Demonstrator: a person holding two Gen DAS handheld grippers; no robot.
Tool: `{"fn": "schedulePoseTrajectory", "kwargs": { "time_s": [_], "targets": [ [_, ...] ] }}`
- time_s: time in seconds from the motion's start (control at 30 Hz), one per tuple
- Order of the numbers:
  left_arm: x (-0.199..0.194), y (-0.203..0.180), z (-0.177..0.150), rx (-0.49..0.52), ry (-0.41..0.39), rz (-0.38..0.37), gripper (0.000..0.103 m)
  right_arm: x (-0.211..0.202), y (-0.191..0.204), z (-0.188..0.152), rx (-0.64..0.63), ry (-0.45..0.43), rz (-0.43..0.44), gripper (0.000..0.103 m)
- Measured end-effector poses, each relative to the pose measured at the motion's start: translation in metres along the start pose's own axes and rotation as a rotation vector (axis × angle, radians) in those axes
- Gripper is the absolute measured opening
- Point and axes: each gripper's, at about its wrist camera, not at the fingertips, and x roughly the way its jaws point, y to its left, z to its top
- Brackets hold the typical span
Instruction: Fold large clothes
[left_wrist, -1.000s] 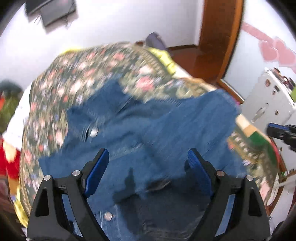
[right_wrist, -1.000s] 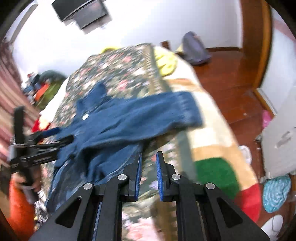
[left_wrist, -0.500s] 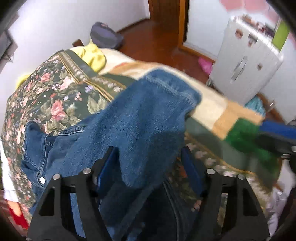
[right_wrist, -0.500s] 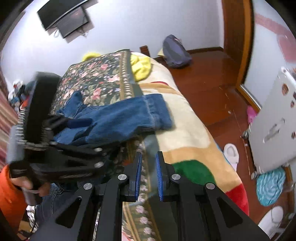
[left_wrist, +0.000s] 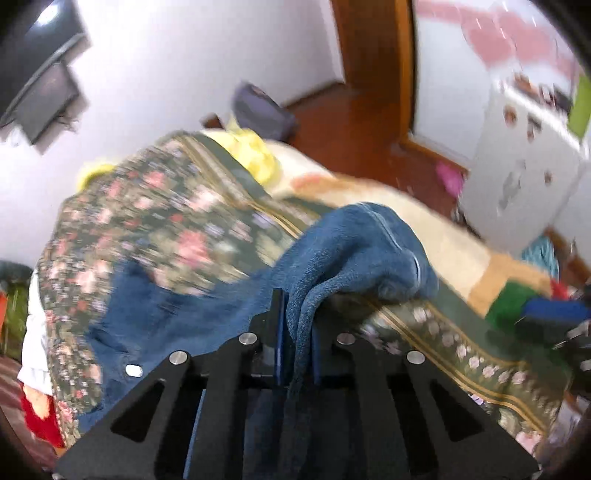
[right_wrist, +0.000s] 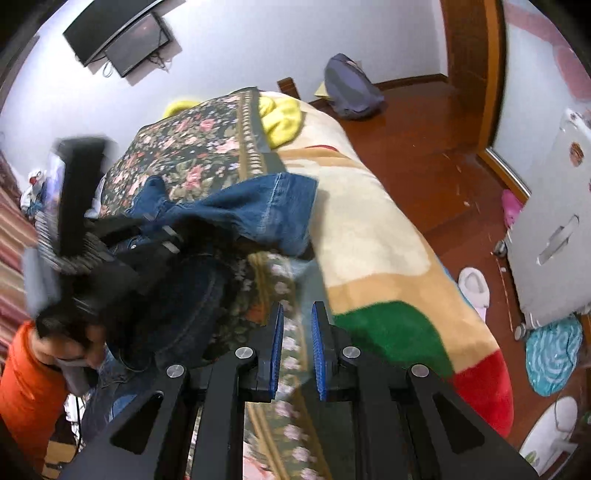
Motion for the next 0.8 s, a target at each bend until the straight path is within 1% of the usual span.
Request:
{"fn": "schedulePoseTrajectory", "kwargs": {
  "time_s": [0.1, 0.17, 0.2, 0.23, 0.27, 0.3, 0.37, 0.43, 0.5, 0.57, 0.6, 0.63, 0.67, 0.7, 0.73, 0.77, 0.8],
  "targets": [
    [-0.042, 0.039, 0.001, -0.057, -0.101, 0.034, 0.011, 0.005, 0.016, 0.008, -0.034, 0.004, 0.013, 0.011],
    [-0.069, 0.075, -0.008, -0.121, -0.161, 0.070, 0.011, 0.008, 0.028, 0.014, -0.064, 0.001, 0.017, 0.011],
    [-0.078, 0.089, -0.013, -0.154, -0.179, 0.078, 0.011, 0.010, 0.039, 0.018, -0.088, -0.006, 0.014, 0.011],
    [-0.089, 0.111, -0.025, -0.201, -0.194, 0.095, 0.011, 0.011, 0.045, 0.020, -0.102, -0.013, 0.013, 0.011],
    [-0.093, 0.124, -0.033, -0.231, -0.199, 0.111, 0.011, 0.012, 0.055, 0.024, -0.124, -0.024, 0.015, 0.011],
    [-0.100, 0.142, -0.048, -0.268, -0.206, 0.140, 0.011, 0.014, 0.063, 0.028, -0.143, -0.030, 0.015, 0.011],
    [-0.104, 0.170, -0.075, -0.316, -0.207, 0.182, 0.011, 0.021, 0.082, 0.035, -0.183, -0.032, 0.020, 0.011],
    [-0.097, 0.195, -0.105, -0.369, -0.165, 0.203, 0.011, 0.029, 0.101, 0.040, -0.221, -0.024, 0.028, 0.011],
    [-0.082, 0.215, -0.138, -0.415, -0.107, 0.192, 0.012, 0.042, 0.118, 0.043, -0.258, 0.001, 0.051, 0.011],
    [-0.057, 0.226, -0.174, -0.441, -0.030, 0.204, 0.014, 0.061, 0.134, 0.044, -0.284, 0.044, 0.060, 0.011],
    [-0.040, 0.230, -0.193, -0.464, 0.026, 0.198, 0.015, 0.073, 0.141, 0.041, -0.299, 0.062, 0.051, 0.011],
    [-0.029, 0.227, -0.210, -0.490, 0.069, 0.182, 0.017, 0.087, 0.148, 0.038, -0.317, 0.088, 0.016, 0.011],
    [-0.016, 0.231, -0.227, -0.525, 0.113, 0.158, 0.019, 0.103, 0.153, 0.033, -0.339, 0.119, -0.041, 0.011],
    [-0.001, 0.232, -0.247, -0.569, 0.155, 0.126, 0.021, 0.112, 0.156, 0.030, -0.354, 0.133, -0.074, 0.011],
    [0.002, 0.232, -0.260, -0.595, 0.167, 0.108, 0.029, 0.123, 0.158, 0.025, -0.379, 0.144, -0.115, 0.011],
    [0.005, 0.231, -0.272, -0.621, 0.169, 0.098, 0.039, 0.128, 0.158, 0.021, -0.393, 0.140, -0.128, 0.011],
    [0.006, 0.231, -0.282, -0.648, 0.160, 0.099, 0.044, 0.131, 0.158, 0.017, -0.408, 0.122, -0.143, 0.011]
  ]
}}
